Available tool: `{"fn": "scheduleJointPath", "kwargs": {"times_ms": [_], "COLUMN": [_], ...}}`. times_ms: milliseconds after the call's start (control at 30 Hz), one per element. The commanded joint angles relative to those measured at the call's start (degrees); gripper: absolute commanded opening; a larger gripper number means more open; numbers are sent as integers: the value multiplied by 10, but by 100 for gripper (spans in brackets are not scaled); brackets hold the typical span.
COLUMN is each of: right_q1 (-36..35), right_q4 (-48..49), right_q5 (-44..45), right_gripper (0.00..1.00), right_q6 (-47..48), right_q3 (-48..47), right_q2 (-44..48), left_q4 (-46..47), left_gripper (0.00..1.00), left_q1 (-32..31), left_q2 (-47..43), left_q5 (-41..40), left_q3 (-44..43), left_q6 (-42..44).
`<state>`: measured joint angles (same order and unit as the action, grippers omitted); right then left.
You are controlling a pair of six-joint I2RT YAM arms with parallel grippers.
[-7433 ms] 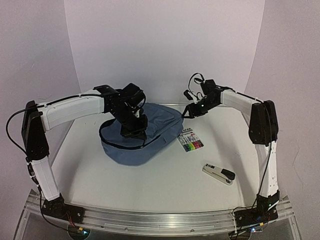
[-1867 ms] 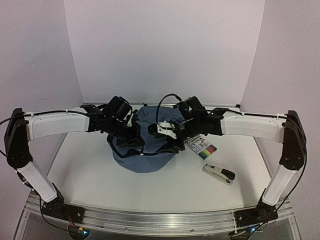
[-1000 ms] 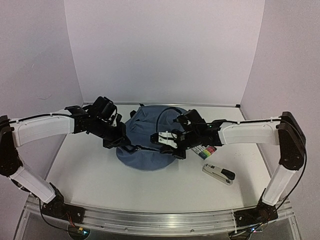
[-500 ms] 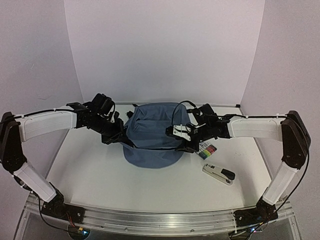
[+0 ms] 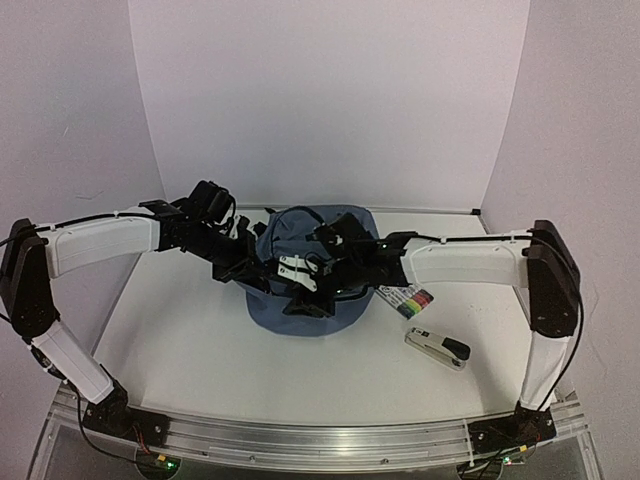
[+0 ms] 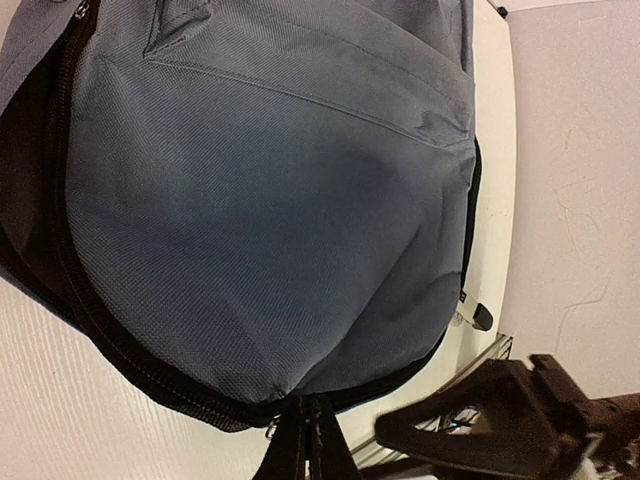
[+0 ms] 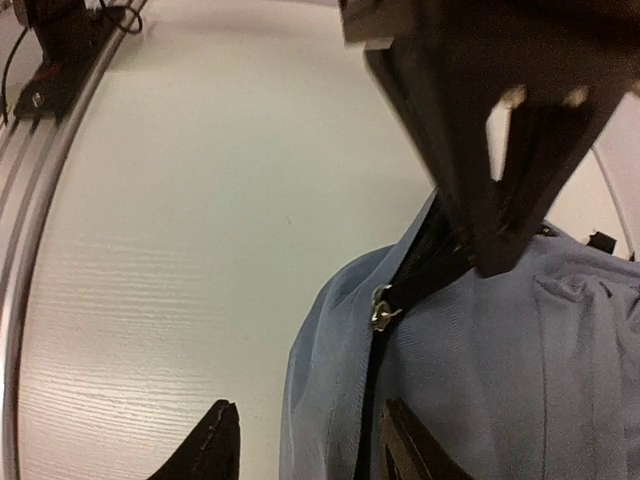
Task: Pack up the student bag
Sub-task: Zip the student bag at the center of the board.
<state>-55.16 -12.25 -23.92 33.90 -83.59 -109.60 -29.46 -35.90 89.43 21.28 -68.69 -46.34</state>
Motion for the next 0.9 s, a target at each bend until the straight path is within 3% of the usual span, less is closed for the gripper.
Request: {"fn": "scheduleJointPath", "kwargs": {"times_ms": [0, 100, 133, 400, 533, 567, 667, 700, 867], "right_q1": [4, 4, 4, 48, 91, 94, 90, 85, 48], "right_q4": [3, 2, 2, -6, -24, -31, -50, -52, -52], "right_q5": [24, 52, 58, 67, 71, 69, 33, 25, -3], "right_gripper": [36, 5, 1, 0, 0, 4, 45, 53, 58], "right_q6": [-8, 10, 18, 101, 133, 127, 81, 61, -22], "right_q3": [-14, 2, 15, 191, 227, 216, 157, 135, 31], "right_q2": [-42, -35, -23, 132, 158, 154, 131, 121, 77], "left_q4": [27, 21, 13, -37, -15, -5, 46, 54, 67], "left_gripper": [0, 0, 0, 0, 0, 0, 0, 0, 0], "left_q1": [3, 7, 11, 87, 91, 86, 64, 56, 30], "left_q2": [-7, -11, -12, -32, -18, -11, 8, 17, 40], "left_q5": [-1, -7, -13, -70, -6, 23, 75, 88, 116], "left_q3": [-22, -21, -20, 7, -3, -8, -18, -23, -44], "left_q6": [-2, -2, -1, -2, 27, 28, 26, 24, 22]}}
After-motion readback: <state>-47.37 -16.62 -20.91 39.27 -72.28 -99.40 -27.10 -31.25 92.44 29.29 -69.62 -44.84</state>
